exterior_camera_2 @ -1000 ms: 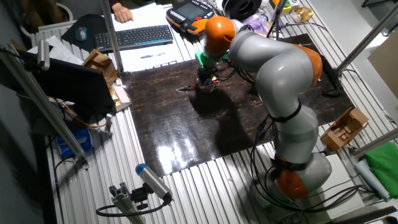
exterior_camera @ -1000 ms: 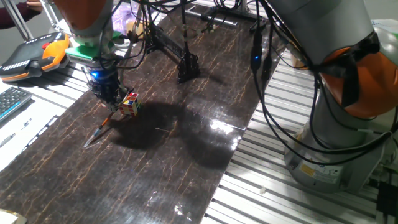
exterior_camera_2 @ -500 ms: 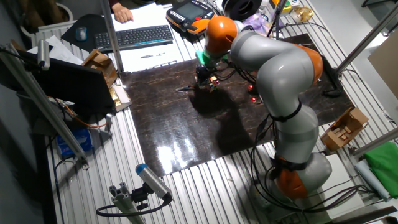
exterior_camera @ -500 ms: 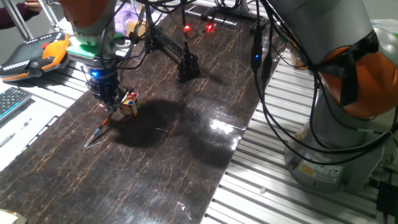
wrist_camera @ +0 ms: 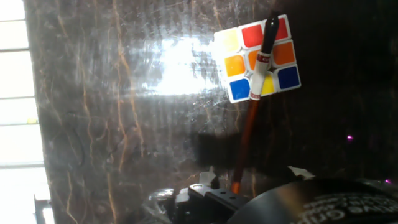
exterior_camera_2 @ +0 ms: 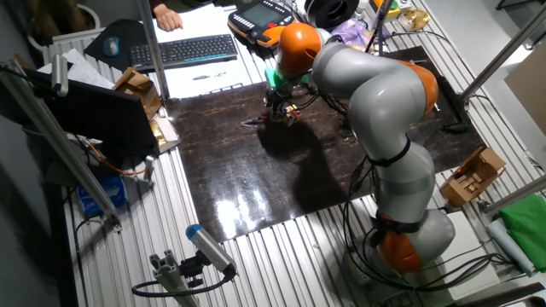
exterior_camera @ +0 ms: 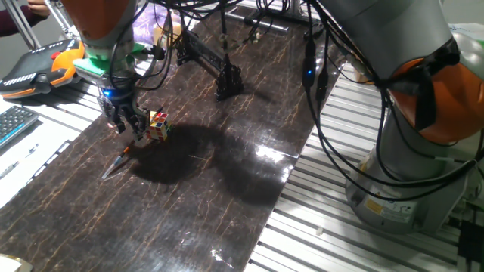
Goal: Place the brush on the pen rack
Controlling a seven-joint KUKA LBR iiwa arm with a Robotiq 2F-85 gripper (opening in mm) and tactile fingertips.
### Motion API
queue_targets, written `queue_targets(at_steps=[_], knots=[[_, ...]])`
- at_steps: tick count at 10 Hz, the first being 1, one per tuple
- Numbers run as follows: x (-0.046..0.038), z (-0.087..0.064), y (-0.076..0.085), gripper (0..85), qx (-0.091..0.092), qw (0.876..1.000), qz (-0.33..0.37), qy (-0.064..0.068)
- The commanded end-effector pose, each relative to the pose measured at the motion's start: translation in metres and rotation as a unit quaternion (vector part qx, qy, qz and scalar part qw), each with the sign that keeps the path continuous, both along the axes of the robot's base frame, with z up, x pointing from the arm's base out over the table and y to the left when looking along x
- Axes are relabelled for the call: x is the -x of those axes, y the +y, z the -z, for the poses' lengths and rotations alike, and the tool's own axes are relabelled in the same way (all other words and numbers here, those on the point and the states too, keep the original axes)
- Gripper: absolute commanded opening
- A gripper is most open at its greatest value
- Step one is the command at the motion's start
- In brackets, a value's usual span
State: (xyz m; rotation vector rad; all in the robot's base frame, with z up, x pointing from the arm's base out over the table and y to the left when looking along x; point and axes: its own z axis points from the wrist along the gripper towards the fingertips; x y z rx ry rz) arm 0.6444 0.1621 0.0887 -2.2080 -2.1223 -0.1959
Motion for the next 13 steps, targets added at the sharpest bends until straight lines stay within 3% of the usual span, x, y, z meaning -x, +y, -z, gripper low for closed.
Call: queue_targets(at_steps=[1,7,13], knots=[[-0.0006,0.002,0.000,58.7,-0.001,1.000,0.003,0.001],[-0.0019,0.024,-0.003,55.7,-0.011,1.000,0.021,-0.005],[-0.0036,0.033,-0.005,44.3,-0.017,0.999,0.035,-0.003]])
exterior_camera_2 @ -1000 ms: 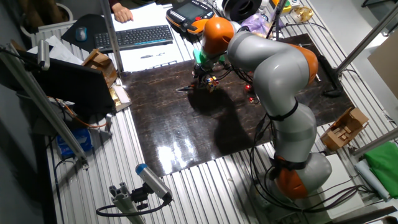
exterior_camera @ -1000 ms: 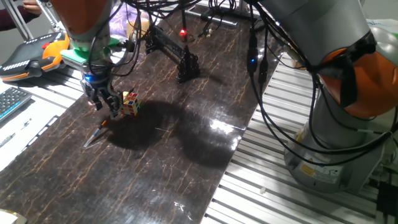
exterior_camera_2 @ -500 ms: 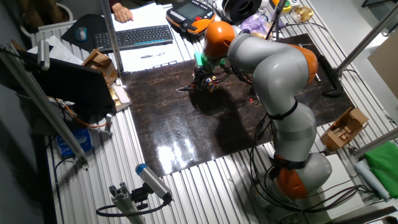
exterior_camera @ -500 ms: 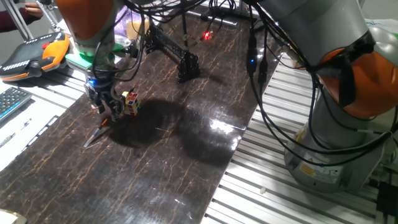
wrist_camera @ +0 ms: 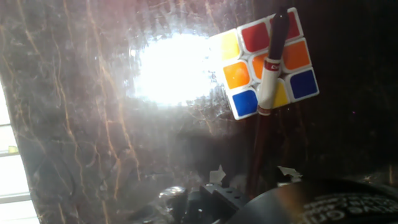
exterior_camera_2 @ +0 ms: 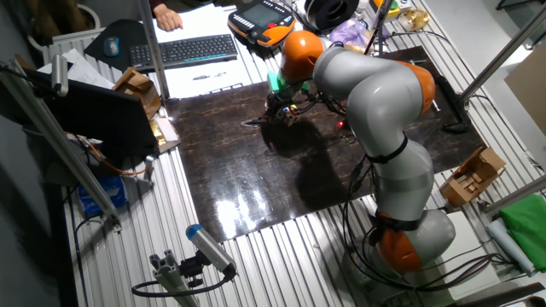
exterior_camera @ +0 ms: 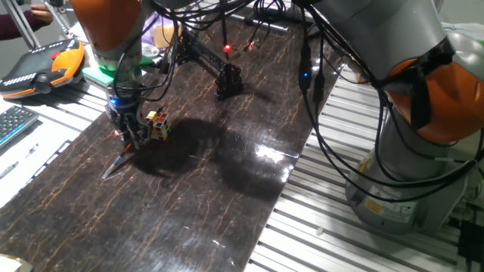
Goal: Place the brush on the pen rack
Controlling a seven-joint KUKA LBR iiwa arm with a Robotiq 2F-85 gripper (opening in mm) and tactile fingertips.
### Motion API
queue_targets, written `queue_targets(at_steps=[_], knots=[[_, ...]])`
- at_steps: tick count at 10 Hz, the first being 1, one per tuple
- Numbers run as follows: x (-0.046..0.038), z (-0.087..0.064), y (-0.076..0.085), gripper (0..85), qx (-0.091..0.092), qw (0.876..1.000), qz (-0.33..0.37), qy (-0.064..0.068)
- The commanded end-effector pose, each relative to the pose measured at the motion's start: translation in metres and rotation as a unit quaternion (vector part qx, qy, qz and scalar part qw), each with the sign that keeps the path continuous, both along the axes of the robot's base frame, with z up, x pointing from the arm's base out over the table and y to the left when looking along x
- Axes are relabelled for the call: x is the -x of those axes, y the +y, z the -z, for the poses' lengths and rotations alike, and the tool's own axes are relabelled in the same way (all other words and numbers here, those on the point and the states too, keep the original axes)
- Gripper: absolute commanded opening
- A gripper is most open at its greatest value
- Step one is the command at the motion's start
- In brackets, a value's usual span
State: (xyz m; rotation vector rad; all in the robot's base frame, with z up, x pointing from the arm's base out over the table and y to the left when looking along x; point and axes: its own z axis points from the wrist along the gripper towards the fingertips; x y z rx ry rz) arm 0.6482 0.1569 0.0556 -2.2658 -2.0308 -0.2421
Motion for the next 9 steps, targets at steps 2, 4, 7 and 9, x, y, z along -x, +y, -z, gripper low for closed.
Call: queue_targets(at_steps=[2,4,7,9], knots=[[-0.0002,0.0008,-0.0001,43.0,0.000,1.000,0.000,0.000],[-0.0007,0.0027,-0.0003,37.7,0.000,1.000,0.000,0.000],[-0.0006,0.0047,-0.0021,24.7,-0.006,1.000,-0.005,-0.002],[-0.0005,0.0043,-0.0025,3.3,-0.007,1.000,-0.012,-0.003]])
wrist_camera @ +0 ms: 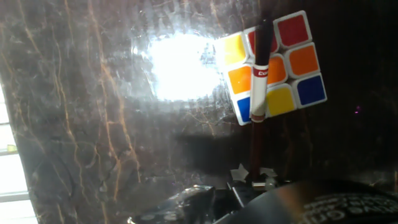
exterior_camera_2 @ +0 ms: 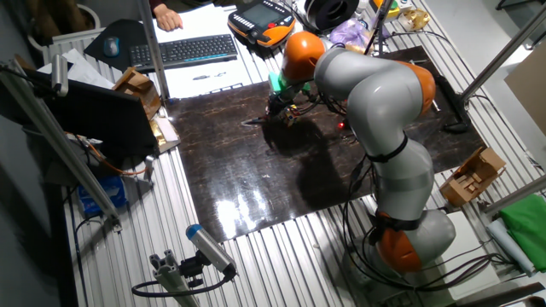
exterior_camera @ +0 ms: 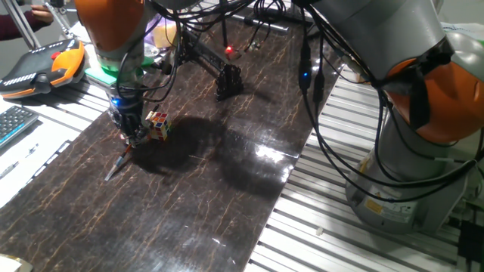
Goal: Place the brush on the pen rack
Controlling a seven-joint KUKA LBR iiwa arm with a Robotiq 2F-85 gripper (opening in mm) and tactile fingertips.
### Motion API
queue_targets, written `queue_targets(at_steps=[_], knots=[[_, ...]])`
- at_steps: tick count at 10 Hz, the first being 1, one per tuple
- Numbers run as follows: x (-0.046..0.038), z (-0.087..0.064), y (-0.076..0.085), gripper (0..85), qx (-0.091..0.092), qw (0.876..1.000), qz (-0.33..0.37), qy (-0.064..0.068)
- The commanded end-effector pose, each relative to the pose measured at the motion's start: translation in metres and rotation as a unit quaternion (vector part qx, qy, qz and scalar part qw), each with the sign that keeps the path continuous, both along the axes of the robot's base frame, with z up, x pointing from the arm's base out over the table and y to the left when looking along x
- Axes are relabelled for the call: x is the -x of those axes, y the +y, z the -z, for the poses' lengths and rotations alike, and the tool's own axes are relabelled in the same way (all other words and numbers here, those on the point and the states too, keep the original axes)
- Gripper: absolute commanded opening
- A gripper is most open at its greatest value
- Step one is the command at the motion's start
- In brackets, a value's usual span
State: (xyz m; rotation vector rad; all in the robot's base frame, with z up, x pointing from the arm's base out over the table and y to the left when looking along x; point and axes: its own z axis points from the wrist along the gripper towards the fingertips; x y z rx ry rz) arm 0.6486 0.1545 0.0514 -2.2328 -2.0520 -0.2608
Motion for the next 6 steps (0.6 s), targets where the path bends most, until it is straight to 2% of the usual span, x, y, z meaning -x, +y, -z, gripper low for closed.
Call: queue_targets(at_steps=[1,4,6], knots=[[0.0000,0.000,0.000,2.7,0.001,1.000,-0.001,0.000],[0.0008,-0.005,-0.002,1.0,0.009,1.000,-0.008,-0.005],[0.0042,-0.019,-0.005,1.0,0.024,0.999,-0.025,-0.010]])
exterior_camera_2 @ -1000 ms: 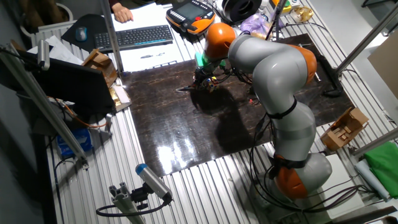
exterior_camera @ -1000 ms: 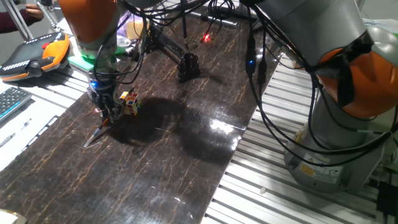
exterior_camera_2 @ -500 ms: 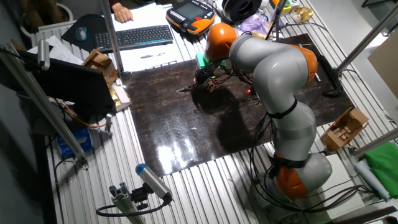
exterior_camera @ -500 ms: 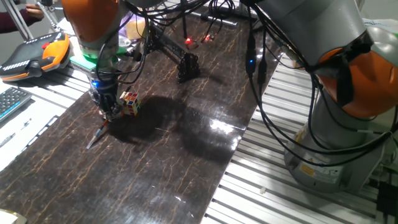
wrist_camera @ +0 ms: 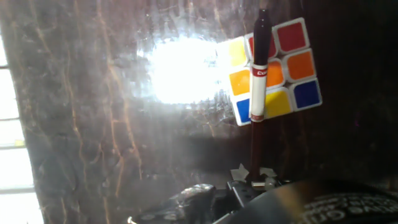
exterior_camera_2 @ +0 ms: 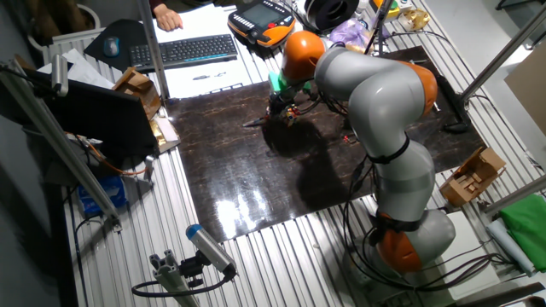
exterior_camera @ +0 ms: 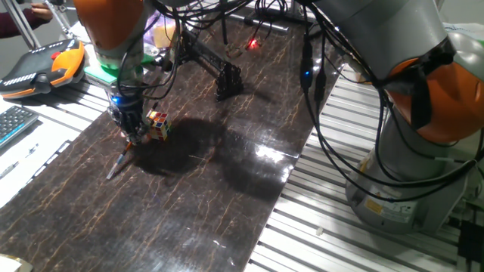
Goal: Place the brush on the pen rack
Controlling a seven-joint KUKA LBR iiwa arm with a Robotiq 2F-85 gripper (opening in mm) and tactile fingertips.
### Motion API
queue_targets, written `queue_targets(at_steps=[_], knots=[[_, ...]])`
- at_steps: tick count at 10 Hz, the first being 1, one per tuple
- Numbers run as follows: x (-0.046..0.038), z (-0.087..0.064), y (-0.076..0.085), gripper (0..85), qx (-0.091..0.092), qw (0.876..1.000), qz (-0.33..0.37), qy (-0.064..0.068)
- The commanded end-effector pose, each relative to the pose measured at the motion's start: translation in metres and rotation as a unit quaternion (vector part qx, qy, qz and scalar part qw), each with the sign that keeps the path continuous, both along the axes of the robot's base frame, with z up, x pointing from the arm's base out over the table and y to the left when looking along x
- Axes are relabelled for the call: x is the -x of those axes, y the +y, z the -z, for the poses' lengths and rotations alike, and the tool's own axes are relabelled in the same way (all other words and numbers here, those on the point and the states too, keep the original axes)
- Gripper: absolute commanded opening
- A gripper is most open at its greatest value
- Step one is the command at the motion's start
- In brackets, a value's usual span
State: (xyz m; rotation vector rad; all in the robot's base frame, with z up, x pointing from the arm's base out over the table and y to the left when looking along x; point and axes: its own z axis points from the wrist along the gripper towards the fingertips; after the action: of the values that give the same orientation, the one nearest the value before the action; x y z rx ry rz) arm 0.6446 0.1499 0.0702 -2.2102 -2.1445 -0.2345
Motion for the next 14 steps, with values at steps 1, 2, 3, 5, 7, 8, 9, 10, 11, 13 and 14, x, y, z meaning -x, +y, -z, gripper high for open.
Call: queue_targets(at_steps=[1,2,3,5,7,8,9,10,11,13,14], knots=[[0.0016,-0.007,-0.002,1.0,0.008,1.000,-0.011,-0.003],[0.0016,-0.014,-0.005,1.0,0.014,1.000,-0.020,-0.005],[0.0005,-0.023,-0.010,1.0,0.019,0.999,-0.030,-0.004],[-0.0011,-0.040,-0.019,1.0,0.031,0.998,-0.054,-0.005],[-0.0039,-0.055,-0.024,1.0,0.050,0.996,-0.073,-0.004],[-0.0052,-0.064,-0.026,1.0,0.059,0.995,-0.081,-0.001],[-0.0040,-0.070,-0.030,1.0,0.063,0.994,-0.093,0.000],[-0.0012,-0.076,-0.034,1.0,0.066,0.991,-0.113,-0.001],[0.0012,-0.080,-0.036,1.0,0.069,0.990,-0.126,-0.001],[0.0056,-0.085,-0.037,1.0,0.087,0.988,-0.127,-0.001],[0.0087,-0.089,-0.040,1.0,0.091,0.988,-0.124,0.000]])
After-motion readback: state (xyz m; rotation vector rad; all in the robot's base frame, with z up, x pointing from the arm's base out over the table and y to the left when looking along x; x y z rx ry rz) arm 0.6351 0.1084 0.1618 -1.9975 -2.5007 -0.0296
